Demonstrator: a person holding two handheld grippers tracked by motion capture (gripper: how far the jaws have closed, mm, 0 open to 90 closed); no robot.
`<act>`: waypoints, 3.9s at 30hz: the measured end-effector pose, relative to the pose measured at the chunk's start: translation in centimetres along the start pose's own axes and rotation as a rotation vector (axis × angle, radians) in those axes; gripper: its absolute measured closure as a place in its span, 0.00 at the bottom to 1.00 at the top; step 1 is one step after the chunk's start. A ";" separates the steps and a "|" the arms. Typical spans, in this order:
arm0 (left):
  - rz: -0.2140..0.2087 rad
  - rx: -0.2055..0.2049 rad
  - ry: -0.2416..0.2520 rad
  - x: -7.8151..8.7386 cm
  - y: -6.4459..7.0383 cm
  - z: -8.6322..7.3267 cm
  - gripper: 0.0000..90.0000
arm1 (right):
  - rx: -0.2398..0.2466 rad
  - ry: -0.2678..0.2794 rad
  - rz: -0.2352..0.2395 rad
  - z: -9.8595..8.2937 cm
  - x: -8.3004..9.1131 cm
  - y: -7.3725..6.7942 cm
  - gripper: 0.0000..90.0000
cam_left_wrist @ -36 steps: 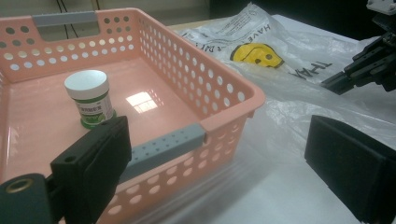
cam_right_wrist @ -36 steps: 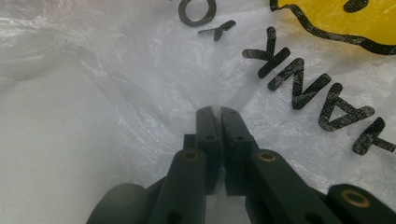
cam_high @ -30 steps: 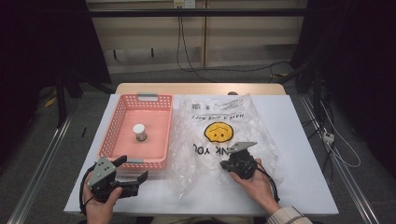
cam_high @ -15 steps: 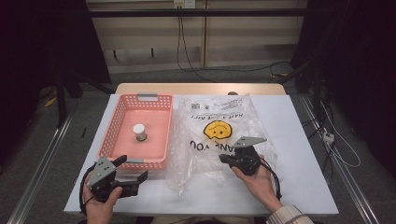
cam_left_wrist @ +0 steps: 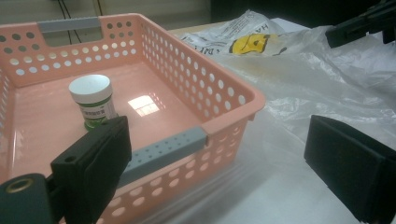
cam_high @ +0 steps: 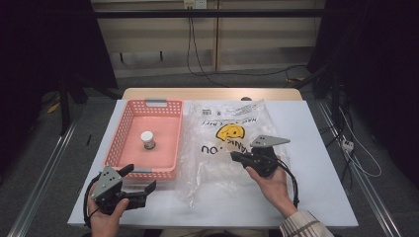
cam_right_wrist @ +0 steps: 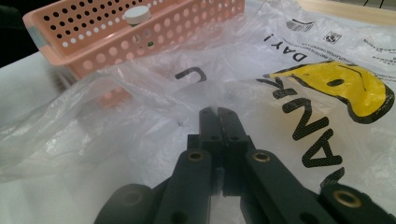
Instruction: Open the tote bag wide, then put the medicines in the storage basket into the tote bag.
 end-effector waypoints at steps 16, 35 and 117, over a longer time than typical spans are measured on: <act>-0.013 0.022 -0.002 0.1 -0.3 -0.1 0.08 | 0.002 0.096 0.028 4.2 0.9 0.6 1.00; -0.020 0.026 -0.014 -0.1 -0.3 0.0 0.07 | 0.013 0.154 0.026 6.0 1.2 1.1 1.00; 0.112 -0.049 -0.534 -15.3 -9.4 4.9 0.50 | 0.006 0.088 0.063 5.0 0.2 1.1 1.00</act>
Point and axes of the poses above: each handheld gripper's, and its own axes: x roughly backward along the jaws, z roughly out of its top, y roughly to its right, the point moved 3 cm from there along -x, roughly forward along the jaws, and after that the axes turned 8 degrees about z, right-handed, at the moved point
